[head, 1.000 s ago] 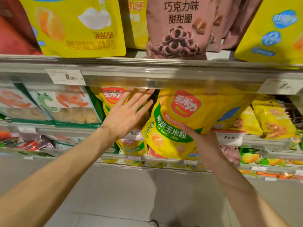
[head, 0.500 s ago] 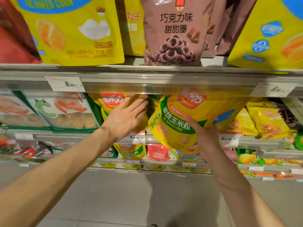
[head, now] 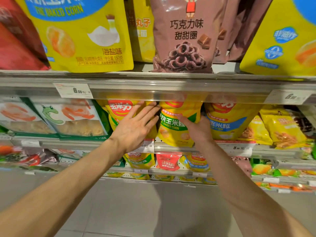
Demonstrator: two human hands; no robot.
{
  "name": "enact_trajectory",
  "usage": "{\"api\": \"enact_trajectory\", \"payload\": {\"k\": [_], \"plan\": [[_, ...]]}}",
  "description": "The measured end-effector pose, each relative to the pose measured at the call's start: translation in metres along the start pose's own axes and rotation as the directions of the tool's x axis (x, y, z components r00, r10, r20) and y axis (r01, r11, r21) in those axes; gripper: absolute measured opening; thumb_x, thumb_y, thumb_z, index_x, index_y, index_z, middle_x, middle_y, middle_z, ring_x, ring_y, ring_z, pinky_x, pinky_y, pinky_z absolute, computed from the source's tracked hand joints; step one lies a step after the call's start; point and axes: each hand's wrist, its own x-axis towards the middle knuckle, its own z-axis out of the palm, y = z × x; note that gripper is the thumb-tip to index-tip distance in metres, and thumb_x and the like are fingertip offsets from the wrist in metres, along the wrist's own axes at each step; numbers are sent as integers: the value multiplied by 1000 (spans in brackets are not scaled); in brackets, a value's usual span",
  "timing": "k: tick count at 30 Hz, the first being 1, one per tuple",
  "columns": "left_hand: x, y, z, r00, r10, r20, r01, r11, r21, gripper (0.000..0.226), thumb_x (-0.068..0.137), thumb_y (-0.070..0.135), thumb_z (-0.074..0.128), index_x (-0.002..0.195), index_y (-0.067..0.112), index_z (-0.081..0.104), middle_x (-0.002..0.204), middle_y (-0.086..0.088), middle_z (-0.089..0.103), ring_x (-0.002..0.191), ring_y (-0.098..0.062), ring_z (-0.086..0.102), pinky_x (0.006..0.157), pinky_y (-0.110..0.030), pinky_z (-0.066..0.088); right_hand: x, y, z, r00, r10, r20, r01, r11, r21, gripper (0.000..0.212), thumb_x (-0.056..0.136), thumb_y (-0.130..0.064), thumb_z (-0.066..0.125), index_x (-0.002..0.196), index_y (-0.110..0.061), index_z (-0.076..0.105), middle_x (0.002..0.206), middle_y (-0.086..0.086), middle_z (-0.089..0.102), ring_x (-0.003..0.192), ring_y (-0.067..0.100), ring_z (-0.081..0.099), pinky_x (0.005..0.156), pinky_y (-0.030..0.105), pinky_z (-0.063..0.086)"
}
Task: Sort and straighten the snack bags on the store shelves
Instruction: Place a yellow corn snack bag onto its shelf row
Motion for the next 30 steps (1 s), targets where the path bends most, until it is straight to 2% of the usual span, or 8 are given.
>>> {"api": "enact_trajectory", "payload": {"k": [3, 7, 11, 14, 18, 21, 27, 30], "plan": [[-5, 3, -3, 996, -71, -47, 68, 996, -64, 74, 83, 31, 57, 151, 6, 42, 164, -20, 26, 151, -36, 25, 124, -51, 12, 9, -4, 1, 999, -5, 37, 8, 998, -60, 14, 86, -25, 82, 92, -30, 70, 86, -15, 74, 79, 10, 72, 49, 28, 60], [-10, 4, -1, 991, -131, -17, 130, 990, -57, 91, 79, 40, 70, 156, 9, 33, 166, -21, 19, 154, -37, 17, 125, -50, 8, 20, -6, -1, 996, 31, 79, -17, 984, -175, 38, 82, -37, 84, 111, -17, 72, 103, -1, 76, 88, 24, 75, 64, 44, 65], [-14, 4, 2, 989, -150, 5, 150, 988, -36, 96, 78, 40, 72, 158, 11, 29, 168, -20, 7, 156, -35, 4, 126, -52, 10, 27, -11, -5, 993, 25, 111, -1, 979, -205, 29, 85, -34, 82, 110, -24, 69, 100, -6, 72, 93, 28, 73, 56, 29, 61], [-18, 3, 3, 988, -153, 4, 153, 987, -43, 91, 81, 38, 68, 158, 10, 29, 168, -20, 4, 157, -34, 0, 126, -52, 11, 30, -10, -9, 991, 30, 133, 2, 972, -234, 41, 84, -33, 82, 120, -18, 69, 110, -3, 72, 92, 30, 74, 48, 21, 55], [-21, 3, 3, 987, -163, 8, 163, 984, -69, 90, 82, 38, 67, 158, 11, 28, 168, -19, 0, 157, -33, -4, 126, -52, 11, 31, -8, -22, 985, 22, 171, 26, 961, -275, 40, 81, -31, 85, 118, -25, 71, 115, -1, 75, 83, 27, 77, 73, 42, 65], [-25, 3, 1, 984, -178, 9, 178, 980, -89, 90, 80, 37, 69, 157, 11, 30, 168, -19, 2, 157, -34, -2, 125, -53, 14, 27, -6, -29, 979, 15, 203, 43, 960, -276, 39, 80, -26, 86, 116, -27, 71, 116, -2, 76, 86, 21, 76, 86, 46, 62], [-30, 3, -3, 967, -250, -46, 243, 963, -115, 90, 77, 38, 76, 154, 11, 38, 167, -20, 14, 155, -35, 10, 125, -51, 14, 20, -10, -39, 965, -43, 258, 95, 977, -190, 31, 81, -25, 85, 106, -37, 70, 104, -13, 74, 86, 3, 72, 66, 25, 62], [-33, 3, -3, 960, -275, -44, 268, 955, -129, 91, 77, 38, 76, 155, 12, 36, 166, -21, 15, 155, -36, 10, 125, -52, 17, 20, -12, -38, 971, -50, 236, 90, 982, -164, 35, 84, -24, 82, 117, -26, 71, 108, -8, 75, 94, 3, 69, 57, 18, 58]]}}
